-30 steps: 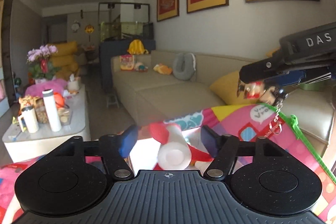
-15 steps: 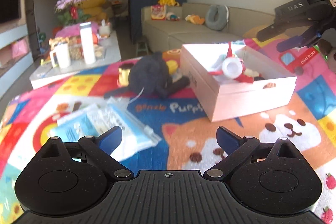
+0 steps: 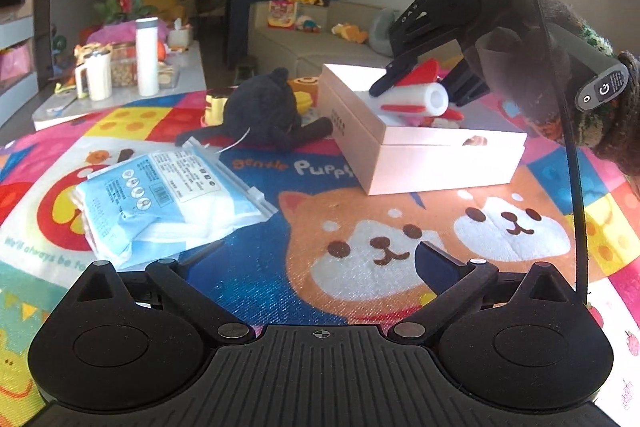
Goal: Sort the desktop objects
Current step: 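Carry the doll into the pink box with right tool while left tool places the rocket inside, then grasp the black plush cat with the right tool and lift it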
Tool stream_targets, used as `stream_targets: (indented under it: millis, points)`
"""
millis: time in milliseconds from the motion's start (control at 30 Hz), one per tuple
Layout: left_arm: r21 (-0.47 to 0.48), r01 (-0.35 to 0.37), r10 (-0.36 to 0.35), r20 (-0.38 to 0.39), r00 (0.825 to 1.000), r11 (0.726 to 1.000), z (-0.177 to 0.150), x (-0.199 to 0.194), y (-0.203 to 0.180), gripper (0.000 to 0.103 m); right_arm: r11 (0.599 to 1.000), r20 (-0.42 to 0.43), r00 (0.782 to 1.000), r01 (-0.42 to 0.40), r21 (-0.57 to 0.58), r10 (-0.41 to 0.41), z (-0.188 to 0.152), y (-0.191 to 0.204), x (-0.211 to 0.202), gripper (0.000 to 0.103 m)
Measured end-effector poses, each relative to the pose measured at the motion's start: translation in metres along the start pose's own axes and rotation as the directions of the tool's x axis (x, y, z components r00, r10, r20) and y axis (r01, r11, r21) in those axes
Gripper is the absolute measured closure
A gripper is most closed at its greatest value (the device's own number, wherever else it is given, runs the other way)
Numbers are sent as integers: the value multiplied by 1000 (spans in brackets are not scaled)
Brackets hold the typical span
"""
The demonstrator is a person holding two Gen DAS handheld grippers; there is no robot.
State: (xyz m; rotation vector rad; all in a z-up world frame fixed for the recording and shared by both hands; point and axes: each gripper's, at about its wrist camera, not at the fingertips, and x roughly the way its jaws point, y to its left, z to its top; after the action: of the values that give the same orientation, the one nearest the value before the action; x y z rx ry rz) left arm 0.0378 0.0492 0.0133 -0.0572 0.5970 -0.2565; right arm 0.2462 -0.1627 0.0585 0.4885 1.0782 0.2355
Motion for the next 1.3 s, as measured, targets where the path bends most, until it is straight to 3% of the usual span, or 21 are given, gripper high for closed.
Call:
stream_targets:
  millis: [67,100,133,167,267,367,533,567,667,833,933,1000,1033,1100,1167,1300]
  points:
    - [-10,0,0,5,1000,1000,0,-1,2,1,994,111,992,75,-84,-65,3,9,-12,75]
    - [-11,0,1,7,1000,1000,-1,-1,2,1,990,141,987,96,-106,-81,5,11,-16,68]
    - [-11,-2,3,10,1000,1000,-1,-2,3,1,989,144,986,102,-109,-85,8,10,-19,49]
    - [-12,-5,5,12,1000,1000,-2,-2,3,1,989,150,985,103,-104,-87,10,10,-22,44]
    - [-25,-26,27,15,1000,999,-3,-1,7,1,984,189,977,125,-130,-99,11,13,-34,43]
    - [-34,-93,94,21,995,995,0,0,14,1,975,209,974,129,-180,-90,5,22,-45,43]
    - [-51,-250,253,69,965,967,9,-1,39,1,937,187,980,122,-327,-62,-22,60,-35,41]
    - [-73,-255,260,71,963,964,9,-3,46,1,925,189,980,127,-359,-61,-28,69,-31,39]
    - [-132,-252,262,66,963,959,2,-6,59,0,885,205,977,150,-441,-64,-40,98,-14,22]
    - [-182,-223,242,90,966,958,-1,-13,66,0,870,179,979,172,-462,-98,-34,142,40,7]
    - [-220,-213,238,95,966,952,-3,-14,70,0,821,207,958,279,-498,-200,-31,162,83,7]
    - [-248,-204,232,91,968,947,-4,-15,74,0,804,158,955,297,-515,-252,-32,165,106,7]
    - [-259,-199,229,92,969,945,-4,-16,76,0,805,125,956,290,-517,-264,-34,164,113,11]
    - [-273,-187,219,94,971,944,-5,-17,78,0,779,155,949,315,-542,-276,-44,165,107,23]
    - [-279,-179,212,95,973,944,-5,-18,78,0,776,163,960,278,-565,-225,-54,164,83,26]
    - [-292,-168,204,98,974,942,-5,-20,79,0,825,159,987,118,-553,-35,-76,145,1,25]
